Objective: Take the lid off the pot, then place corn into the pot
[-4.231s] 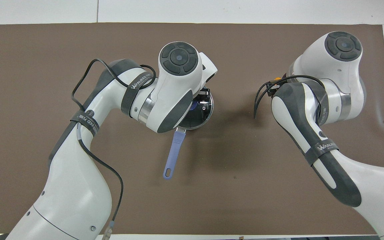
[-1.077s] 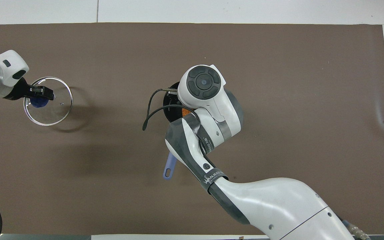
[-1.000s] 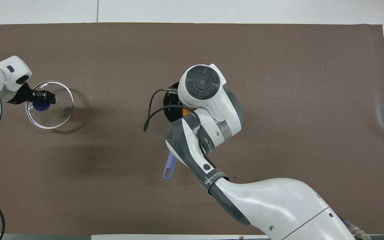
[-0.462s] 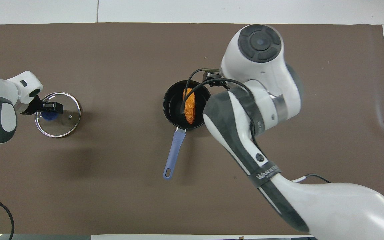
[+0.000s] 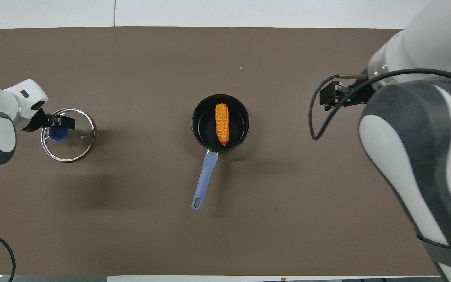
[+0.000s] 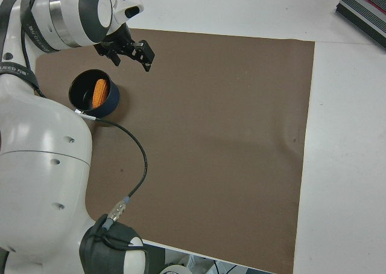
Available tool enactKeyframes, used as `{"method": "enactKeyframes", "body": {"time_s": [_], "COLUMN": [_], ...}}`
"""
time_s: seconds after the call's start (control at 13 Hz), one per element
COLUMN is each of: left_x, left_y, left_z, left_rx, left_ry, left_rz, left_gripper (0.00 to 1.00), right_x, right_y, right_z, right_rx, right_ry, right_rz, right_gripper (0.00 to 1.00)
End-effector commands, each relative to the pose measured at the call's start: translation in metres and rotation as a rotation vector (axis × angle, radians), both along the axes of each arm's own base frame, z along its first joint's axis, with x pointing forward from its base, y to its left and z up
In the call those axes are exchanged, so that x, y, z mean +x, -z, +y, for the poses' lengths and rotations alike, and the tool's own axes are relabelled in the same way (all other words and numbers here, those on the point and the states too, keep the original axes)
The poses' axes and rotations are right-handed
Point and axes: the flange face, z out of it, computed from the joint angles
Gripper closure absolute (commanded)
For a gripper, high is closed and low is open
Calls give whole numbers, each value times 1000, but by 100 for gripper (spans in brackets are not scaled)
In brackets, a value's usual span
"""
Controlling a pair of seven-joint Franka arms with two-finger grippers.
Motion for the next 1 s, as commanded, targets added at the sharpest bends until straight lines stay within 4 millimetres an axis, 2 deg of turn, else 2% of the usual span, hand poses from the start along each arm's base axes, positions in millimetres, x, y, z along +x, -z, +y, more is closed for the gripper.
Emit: {"method": "enactKeyframes", "body": {"time_s": [0.0,0.08,0.15,0.31,0.46,0.54,0.62,0.69,0.77,0.92], "left_x": [11,15,17,12,1,-7,-18,-26,-34,-41], "left_y": [-58,-77,-92,-124,-152,-164,-178,-186,-192,-199], "left_z": [-7,-12,-24,-40,-59,-60,-65,-66,-67,-68], "left_rx": [12,10,10,10,24,40,42,44,46,48], "left_ry": [32,35,47,-38,-52,-47,-38,-37,-36,-35], "left_rz": [6,13,23,10,-12,-6,8,23,44,56], "left_gripper": [0,0,0,0,0,0,0,0,0,0], "right_x": [-19,-23,-30,-40,-29,-25,-24,-23,-23,-23], "right_y": [-6,1,5,13,11,11,13,15,15,15], "right_z": [-45,-62,-68,-75,-91,-99,-116,-129,-127,-139], "right_rx": [-5,-2,3,-5,-47,-65,-60,-53,-49,-45], "right_ry": [-32,-41,-60,-60,-59,-51,-24,-11,-38,-56], "right_rz": [56,76,87,96,29,19,20,23,23,19], "right_gripper": [0,0,0,0,0,0,0,0,0,0]}}
